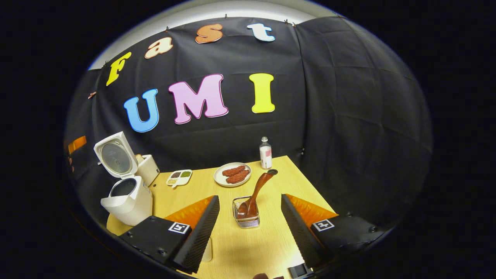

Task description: Close the left gripper, press the button to open the rice cooker; take a wooden spoon from the chopstick holder with the right hand, scoop a spoonful of rice and pour it into the rice cooker, then put the wooden spoon back into the chopstick holder.

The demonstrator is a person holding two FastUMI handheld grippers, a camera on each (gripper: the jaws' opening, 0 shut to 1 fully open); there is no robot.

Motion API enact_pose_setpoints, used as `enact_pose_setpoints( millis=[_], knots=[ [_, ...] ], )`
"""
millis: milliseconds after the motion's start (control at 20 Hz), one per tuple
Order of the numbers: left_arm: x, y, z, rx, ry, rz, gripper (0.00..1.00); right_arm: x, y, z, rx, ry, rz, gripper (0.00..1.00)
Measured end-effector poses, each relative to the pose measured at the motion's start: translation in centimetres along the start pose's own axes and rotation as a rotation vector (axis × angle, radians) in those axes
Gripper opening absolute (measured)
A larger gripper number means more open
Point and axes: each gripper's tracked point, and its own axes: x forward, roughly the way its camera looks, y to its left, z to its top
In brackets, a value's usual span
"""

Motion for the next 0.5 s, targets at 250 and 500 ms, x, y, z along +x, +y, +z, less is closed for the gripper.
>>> enact_pose_setpoints(
  millis=[250,500],
  knots=[
    [5.5,2.7,3.0,-0.005,-0.045,0.044,0.96,-2.5,2.3,-0.9,-0.035,-0.005,0.009,0.99],
    [11.4,5.1,3.3,0.011,-0.035,0.107,0.96,-4.9,4.4,-2.5,-0.026,0.012,0.016,0.99]
  ],
)
